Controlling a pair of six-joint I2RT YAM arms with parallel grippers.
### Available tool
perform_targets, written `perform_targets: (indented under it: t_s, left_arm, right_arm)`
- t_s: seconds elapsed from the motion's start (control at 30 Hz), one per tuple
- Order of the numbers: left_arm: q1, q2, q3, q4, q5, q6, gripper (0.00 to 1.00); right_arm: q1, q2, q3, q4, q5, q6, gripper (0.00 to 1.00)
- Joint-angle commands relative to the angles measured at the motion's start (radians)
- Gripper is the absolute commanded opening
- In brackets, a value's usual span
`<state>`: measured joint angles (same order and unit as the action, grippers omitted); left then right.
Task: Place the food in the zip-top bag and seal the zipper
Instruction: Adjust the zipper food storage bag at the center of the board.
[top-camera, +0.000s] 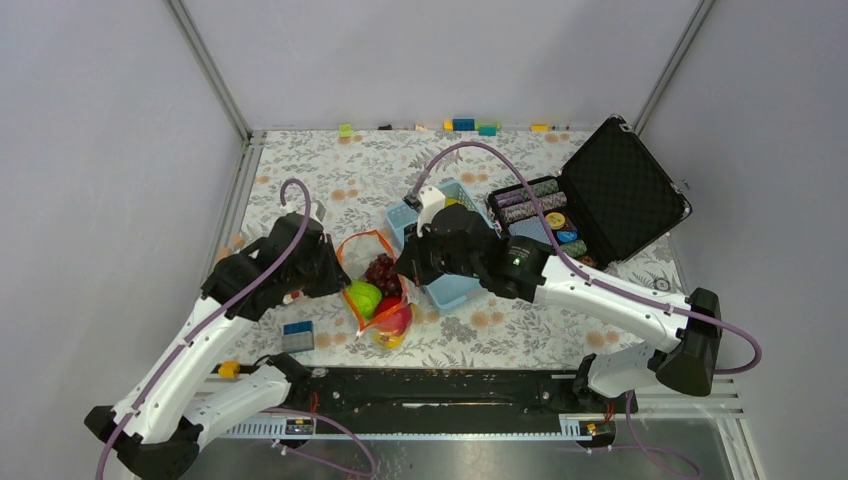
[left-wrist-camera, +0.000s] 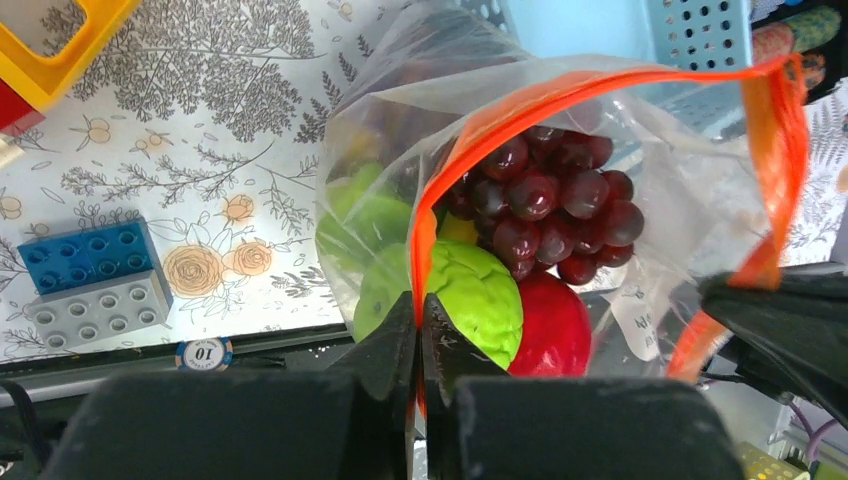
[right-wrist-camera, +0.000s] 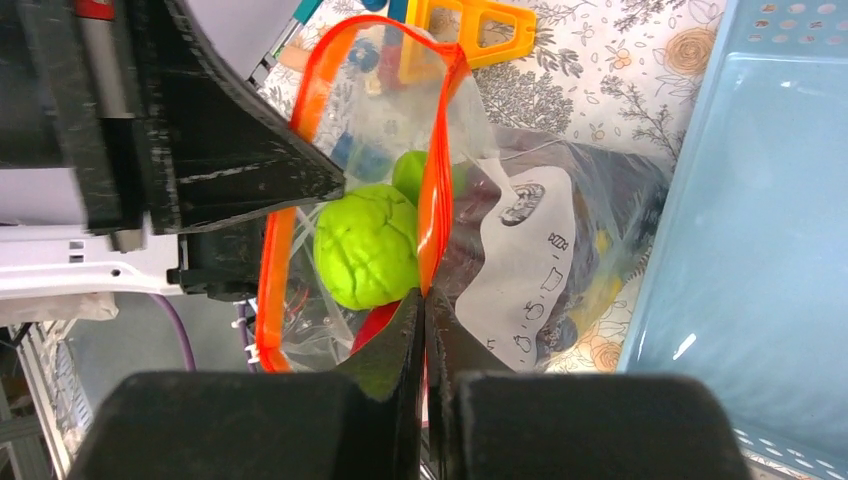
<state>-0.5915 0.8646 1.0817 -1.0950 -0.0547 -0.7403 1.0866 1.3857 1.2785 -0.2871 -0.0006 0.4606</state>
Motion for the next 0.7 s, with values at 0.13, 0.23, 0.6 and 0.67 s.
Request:
perform_targets:
  t_s: [0.13, 0.23, 0.6, 0.67]
  left_arm:
    - [0.000, -0.031, 0.164, -0.030, 0.005, 0.037, 0.00]
    - [-0.001, -0.038, 0.180, -0.051, -0.007, 0.042, 0.00]
    - [-0.001, 0.001, 0.082, 0.031, 0.050, 0.059, 0.00]
    - [0.000, 0.003, 0.082, 0.044, 0.050, 0.064, 0.00]
  right_arm:
    - [0.008, -0.019, 0.093, -0.041, 0.222, 0.042, 0.00]
    - [0.008, -0.036, 0.098, -0.044, 0.213, 0.018, 0.00]
    - [0.004, 0.055, 0.104, -0.047, 0.045, -0.038, 0.12]
    - [0.001, 0.057, 0.109, -0.046, 0.034, -0.060, 0.20]
